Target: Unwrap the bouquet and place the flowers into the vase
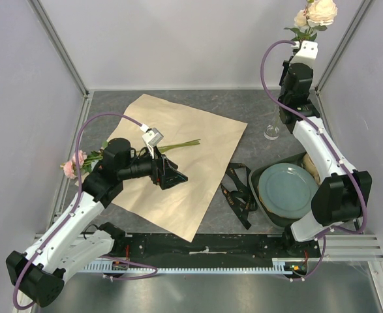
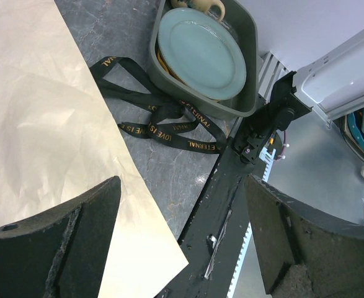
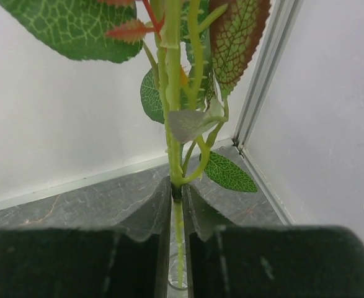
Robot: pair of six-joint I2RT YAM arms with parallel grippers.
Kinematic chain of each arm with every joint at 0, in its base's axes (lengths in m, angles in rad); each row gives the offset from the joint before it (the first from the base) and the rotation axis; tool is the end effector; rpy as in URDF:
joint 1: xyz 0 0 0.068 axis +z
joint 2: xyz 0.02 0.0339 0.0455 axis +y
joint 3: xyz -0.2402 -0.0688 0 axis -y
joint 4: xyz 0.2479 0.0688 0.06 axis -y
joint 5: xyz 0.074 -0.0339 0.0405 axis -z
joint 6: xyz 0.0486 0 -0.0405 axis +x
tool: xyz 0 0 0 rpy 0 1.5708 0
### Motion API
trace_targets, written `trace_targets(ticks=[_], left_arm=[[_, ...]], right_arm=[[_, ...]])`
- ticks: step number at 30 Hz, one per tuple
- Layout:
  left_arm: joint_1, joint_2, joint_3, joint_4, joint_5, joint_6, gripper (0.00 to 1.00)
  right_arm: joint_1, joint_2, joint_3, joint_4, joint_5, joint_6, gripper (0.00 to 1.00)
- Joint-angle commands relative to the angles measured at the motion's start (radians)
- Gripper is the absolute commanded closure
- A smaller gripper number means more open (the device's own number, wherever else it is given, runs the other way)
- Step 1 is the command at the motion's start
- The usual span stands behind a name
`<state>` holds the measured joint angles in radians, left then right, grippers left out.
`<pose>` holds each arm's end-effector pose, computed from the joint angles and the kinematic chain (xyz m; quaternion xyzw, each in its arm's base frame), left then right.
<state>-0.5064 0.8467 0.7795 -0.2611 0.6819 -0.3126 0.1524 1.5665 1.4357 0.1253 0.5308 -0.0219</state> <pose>0.1758 -0.1325 0.3006 0.2679 0.7439 -0.4678 0.3949 0.3877 0.0347 0.3802 0.1247 0.6977 -0.1412 0.6911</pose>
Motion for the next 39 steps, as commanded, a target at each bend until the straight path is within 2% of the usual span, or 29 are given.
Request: trace_targets(ticks=[1,6,9,15,30,34,39], left_arm=[[-0.001,0.0,0.003,-0.001,-0.007,0.03,0.13],[-0.001,0.002,0.003,-0.001,-0.005,0.03,0.13],[-0.001,0.003,0.003,-0.001,-0.005,0.03,0.13],[-0.001,0.008,0.004,-0.001,-0.001,0.029,0.13],[-0.001,0.031,0.006,0.0,0.005,0.026,0.13],[-0.001,0.04,0.007,0.0,0.002,0.026,0.13],[-0.001,0.051,0.006,-0.001,-0.008,0.026,0.13]], right_arm=[[-0.004,-0.003,-0.011,0.03,-0.008,0.01,0.8],[-0.004,-0.008,-0.003,0.017,-0.006,0.004,0.73],[-0.004,-0.017,-0.001,0.005,-0.005,0.002,0.61],[-0.004,-0.055,0.0,-0.029,-0.005,0.008,0.49],[-0.004,-0.217,-0.087,-0.124,-0.023,0.111,0.4],[-0.004,-0.269,-0.112,-0.196,-0.072,0.152,0.37],[-0.002,-0.37,-0.184,-0.256,-0.117,0.195,0.25]])
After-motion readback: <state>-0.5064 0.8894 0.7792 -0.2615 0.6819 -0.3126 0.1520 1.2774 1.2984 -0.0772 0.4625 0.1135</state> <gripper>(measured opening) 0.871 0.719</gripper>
